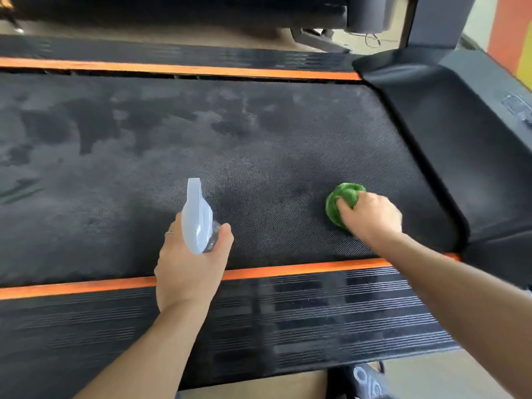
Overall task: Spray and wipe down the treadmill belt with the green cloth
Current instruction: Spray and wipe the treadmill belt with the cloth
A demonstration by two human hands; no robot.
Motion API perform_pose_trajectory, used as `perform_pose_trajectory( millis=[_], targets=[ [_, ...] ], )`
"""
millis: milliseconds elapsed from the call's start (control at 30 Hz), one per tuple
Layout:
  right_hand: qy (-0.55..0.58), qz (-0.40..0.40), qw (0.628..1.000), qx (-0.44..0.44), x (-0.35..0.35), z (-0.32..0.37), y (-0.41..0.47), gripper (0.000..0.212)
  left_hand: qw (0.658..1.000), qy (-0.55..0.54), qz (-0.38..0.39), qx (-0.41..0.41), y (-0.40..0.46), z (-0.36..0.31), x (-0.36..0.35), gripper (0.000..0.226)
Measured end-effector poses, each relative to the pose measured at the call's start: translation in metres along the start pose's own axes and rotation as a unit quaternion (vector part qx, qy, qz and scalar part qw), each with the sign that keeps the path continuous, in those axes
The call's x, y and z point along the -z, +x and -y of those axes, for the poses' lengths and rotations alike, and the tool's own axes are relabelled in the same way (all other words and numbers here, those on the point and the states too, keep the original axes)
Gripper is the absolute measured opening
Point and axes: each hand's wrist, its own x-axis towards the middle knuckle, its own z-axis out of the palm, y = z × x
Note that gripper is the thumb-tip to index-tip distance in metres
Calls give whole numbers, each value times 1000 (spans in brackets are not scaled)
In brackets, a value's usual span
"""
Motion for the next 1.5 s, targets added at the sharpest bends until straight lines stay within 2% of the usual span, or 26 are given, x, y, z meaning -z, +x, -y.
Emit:
perform_pose_trajectory(
  millis=[167, 267, 333, 433, 500, 600, 767, 833, 900, 967, 1067, 1133, 1200, 1300, 1400, 1500],
  targets=[
    [24, 79, 973, 216, -10, 75, -61, 47, 1000, 6, 2, 9, 0, -1, 0, 55],
    [18, 69, 958, 279, -5, 58, -56, 43, 1000, 4, 5, 16, -1, -1, -1, 56],
    [-24, 64, 967, 245, -1, 18, -33, 46, 1000, -2, 9, 10, -2, -1, 0, 56],
    [-50, 54, 992, 102, 13, -44, -3, 51, 1000, -4, 2, 5, 0, 1, 0, 56],
    [-53, 66, 994, 75, 13, -42, -6, 51, 1000, -2, 5, 5, 0, 2, -1, 58],
    [-16, 64, 992, 105, 6, 13, -28, 56, 1000, -4, 10, -2, 1, 2, -1, 56],
    [1, 56, 965, 255, -9, 98, -48, 49, 1000, 3, 13, 1, 1, 1, 0, 53],
    [19, 66, 956, 285, -9, 103, -47, 48, 1000, 3, 10, 4, 1, 1, 1, 53],
    [-8, 66, 955, 288, -5, 77, -39, 50, 1000, 1, 9, 4, 1, 0, 0, 53],
    [-53, 61, 965, 249, 4, 23, -20, 50, 1000, 0, 7, 1, 0, -1, 0, 52],
    [-85, 31, 987, 133, 17, -49, -3, 51, 1000, 5, 9, -10, 1, 0, 2, 49],
    [-65, 35, 995, 64, 16, -45, -5, 48, 1000, 4, 8, -20, 1, 1, 1, 50],
    [-46, 48, 997, 45, 12, -14, -12, 54, 1000, 3, 5, -19, 1, 2, 0, 50],
    [-38, 61, 989, 131, 2, 49, -28, 62, 1000, 0, 3, -16, 1, 1, 0, 50],
    [-8, 78, 961, 265, -6, 111, -55, 53, 1000, -4, 2, -6, 0, 0, 0, 50],
    [-13, 55, 937, 346, -7, 113, -57, 49, 1000, -5, 6, 1, 1, 0, -1, 51]
  ],
)
